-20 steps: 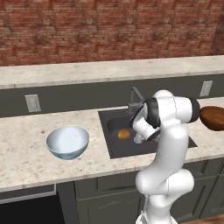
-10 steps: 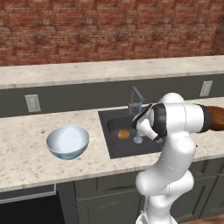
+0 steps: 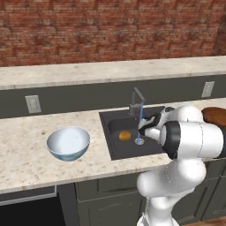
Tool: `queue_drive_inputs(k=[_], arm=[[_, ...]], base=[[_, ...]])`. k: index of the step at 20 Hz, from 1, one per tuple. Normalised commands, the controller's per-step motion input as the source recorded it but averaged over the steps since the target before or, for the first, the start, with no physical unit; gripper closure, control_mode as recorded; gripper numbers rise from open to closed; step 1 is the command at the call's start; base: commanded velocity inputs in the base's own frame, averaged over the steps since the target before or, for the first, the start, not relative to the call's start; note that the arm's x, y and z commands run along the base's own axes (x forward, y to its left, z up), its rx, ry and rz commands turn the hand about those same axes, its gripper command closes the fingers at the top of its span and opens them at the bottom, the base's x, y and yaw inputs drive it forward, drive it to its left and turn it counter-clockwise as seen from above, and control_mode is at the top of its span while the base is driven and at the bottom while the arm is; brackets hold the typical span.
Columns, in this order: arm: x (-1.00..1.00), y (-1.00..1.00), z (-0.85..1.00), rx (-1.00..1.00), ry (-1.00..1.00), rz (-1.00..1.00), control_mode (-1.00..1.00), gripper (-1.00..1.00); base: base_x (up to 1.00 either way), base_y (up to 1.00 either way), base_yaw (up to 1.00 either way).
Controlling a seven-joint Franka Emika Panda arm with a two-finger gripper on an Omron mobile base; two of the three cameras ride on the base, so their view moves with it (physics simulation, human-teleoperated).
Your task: Pick the potatos from the sink and place them in one bowl. Place the eggplant in the other bowl. Then turn off the sink faucet.
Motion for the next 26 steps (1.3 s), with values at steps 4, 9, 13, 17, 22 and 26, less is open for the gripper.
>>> queue_drive_inputs(k=[4, 9, 13, 17, 22, 26], arm=[[-0.30, 0.00, 0.72, 0.00, 0.00, 0.00, -1.00, 1.00], [-0.41, 0.00, 0.64, 0.00, 0.01, 0.00, -1.00, 1.00], [-0.50, 0.00, 0.43, 0.00, 0.05, 0.00, -1.00, 1.00], [-0.37, 0.07, 0.29, 0.00, 0.01, 0.00, -1.00, 1.00], [-0.17, 0.25, 0.22, 0.00, 0.00, 0.01, -1.00, 1.00], [-0.08, 0.28, 0.19, 0.00, 0.00, 0.02, -1.00, 1.00]], base=[[0.00, 0.00, 0.00], [0.00, 0.00, 0.00], [0.00, 0.00, 0.00], [0.00, 0.00, 0.00], [0.00, 0.00, 0.00], [0.00, 0.00, 0.00]])
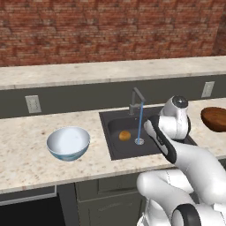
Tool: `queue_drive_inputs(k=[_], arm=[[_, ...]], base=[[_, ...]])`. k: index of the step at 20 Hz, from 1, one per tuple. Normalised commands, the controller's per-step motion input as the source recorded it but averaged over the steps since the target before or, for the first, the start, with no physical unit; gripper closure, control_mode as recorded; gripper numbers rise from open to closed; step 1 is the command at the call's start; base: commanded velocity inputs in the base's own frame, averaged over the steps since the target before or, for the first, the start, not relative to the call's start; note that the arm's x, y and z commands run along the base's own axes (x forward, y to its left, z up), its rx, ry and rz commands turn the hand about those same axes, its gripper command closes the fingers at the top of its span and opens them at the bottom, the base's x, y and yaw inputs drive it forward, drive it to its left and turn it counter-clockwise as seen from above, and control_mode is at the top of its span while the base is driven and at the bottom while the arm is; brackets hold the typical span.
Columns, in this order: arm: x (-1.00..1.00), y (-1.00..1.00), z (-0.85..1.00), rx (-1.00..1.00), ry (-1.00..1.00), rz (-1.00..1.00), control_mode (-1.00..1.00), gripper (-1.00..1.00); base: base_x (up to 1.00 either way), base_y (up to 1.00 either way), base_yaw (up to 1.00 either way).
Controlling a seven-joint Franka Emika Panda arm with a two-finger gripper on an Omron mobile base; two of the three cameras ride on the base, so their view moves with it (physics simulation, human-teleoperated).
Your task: Pick the potatos from the sink and place them in one bowl. Place the eggplant in the other bowl. Then turn off the sink faucet.
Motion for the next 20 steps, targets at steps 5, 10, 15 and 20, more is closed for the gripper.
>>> queue_drive_inputs(k=[5, 10, 15, 20], arm=[[-0.02, 0.21, 0.24, 0.00, 0.00, 0.02, -1.00, 1.00], [0.00, 0.26, 0.31, 0.00, 0.00, 0.04, -1.00, 1.00], [0.00, 0.29, 0.29, 0.00, 0.00, 0.05, -1.00, 1.00], [0.00, 0.38, 0.21, 0.00, 0.00, 0.06, -1.00, 1.00]], base=[[0.00, 0.00, 0.00], [0.00, 0.00, 0.00], [0.00, 0.00, 0.00], [0.00, 0.00, 0.00]])
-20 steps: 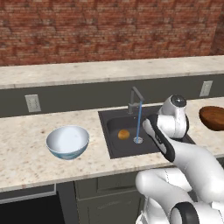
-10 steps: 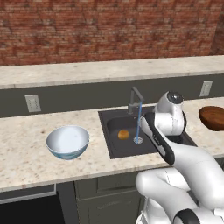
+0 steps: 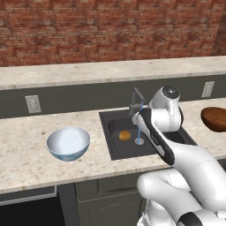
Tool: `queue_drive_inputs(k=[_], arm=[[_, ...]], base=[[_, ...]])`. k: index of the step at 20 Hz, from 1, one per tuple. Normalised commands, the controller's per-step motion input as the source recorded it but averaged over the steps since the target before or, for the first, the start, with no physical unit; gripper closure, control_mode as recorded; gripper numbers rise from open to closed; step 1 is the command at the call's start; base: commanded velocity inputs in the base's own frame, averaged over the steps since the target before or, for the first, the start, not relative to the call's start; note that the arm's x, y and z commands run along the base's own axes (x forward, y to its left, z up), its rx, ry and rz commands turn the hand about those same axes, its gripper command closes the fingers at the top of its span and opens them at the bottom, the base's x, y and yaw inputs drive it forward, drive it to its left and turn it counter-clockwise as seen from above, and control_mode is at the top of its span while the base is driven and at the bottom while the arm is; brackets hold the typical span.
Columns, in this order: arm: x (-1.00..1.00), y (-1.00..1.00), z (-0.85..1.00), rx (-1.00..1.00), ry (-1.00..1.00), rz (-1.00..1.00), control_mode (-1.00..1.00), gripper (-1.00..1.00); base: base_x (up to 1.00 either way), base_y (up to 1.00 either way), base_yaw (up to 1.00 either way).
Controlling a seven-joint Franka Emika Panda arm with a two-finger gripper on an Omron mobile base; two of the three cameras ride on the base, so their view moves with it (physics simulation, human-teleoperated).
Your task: Pick the potatos from the sink and place them in one bowl. Place the eggplant in the other bowl. Then turn off the sink faucet.
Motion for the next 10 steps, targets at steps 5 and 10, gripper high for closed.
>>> queue_drive_inputs(k=[5, 10], arm=[[-0.05, 0.42, 0.15, 0.00, 0.02, 0.09, -1.00, 1.00], [-0.18, 0.47, 0.02, 0.00, 0.00, 0.11, -1.00, 1.00]], base=[[0.00, 0.00, 0.00], [0.00, 0.00, 0.00]])
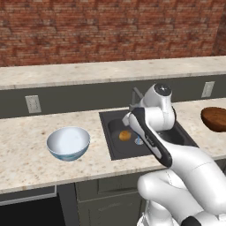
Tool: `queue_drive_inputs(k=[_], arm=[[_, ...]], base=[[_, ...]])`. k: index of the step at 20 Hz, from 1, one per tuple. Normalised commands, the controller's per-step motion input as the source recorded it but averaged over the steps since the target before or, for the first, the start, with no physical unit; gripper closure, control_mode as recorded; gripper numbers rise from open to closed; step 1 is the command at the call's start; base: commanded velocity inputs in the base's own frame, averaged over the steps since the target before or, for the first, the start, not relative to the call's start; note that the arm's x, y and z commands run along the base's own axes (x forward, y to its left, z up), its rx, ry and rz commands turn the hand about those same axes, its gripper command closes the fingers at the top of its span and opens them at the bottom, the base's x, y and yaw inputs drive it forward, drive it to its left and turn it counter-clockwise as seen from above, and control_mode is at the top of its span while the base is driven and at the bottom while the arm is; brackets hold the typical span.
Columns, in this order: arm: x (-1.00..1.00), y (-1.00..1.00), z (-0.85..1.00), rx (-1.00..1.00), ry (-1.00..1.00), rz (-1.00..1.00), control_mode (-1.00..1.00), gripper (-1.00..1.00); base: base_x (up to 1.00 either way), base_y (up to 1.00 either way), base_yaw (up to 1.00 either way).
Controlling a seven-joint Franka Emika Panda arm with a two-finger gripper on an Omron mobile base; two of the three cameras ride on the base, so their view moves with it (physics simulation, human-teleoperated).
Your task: Pick the potatos from the sink and place them in one bowl. Place the eggplant in the other bowl. Then turn off the sink faucet.
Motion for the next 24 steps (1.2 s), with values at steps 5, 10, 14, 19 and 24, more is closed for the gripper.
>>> queue_drive_inputs(k=[5, 10, 14, 19, 24], arm=[[-0.24, 0.51, 0.00, 0.00, 0.00, 0.12, -1.00, 1.00], [-0.20, 0.52, 0.00, 0.00, 0.00, 0.12, -1.00, 1.00], [-0.14, 0.51, 0.00, 0.00, 0.00, 0.11, -1.00, 1.00], [-0.06, 0.50, 0.00, 0.00, 0.00, 0.10, -1.00, 1.00], [-0.01, 0.50, 0.00, 0.00, 0.00, 0.08, -1.00, 1.00]], base=[[0.00, 0.00, 0.00], [0.00, 0.00, 0.00], [0.00, 0.00, 0.00], [0.00, 0.00, 0.00], [0.00, 0.00, 0.00]])
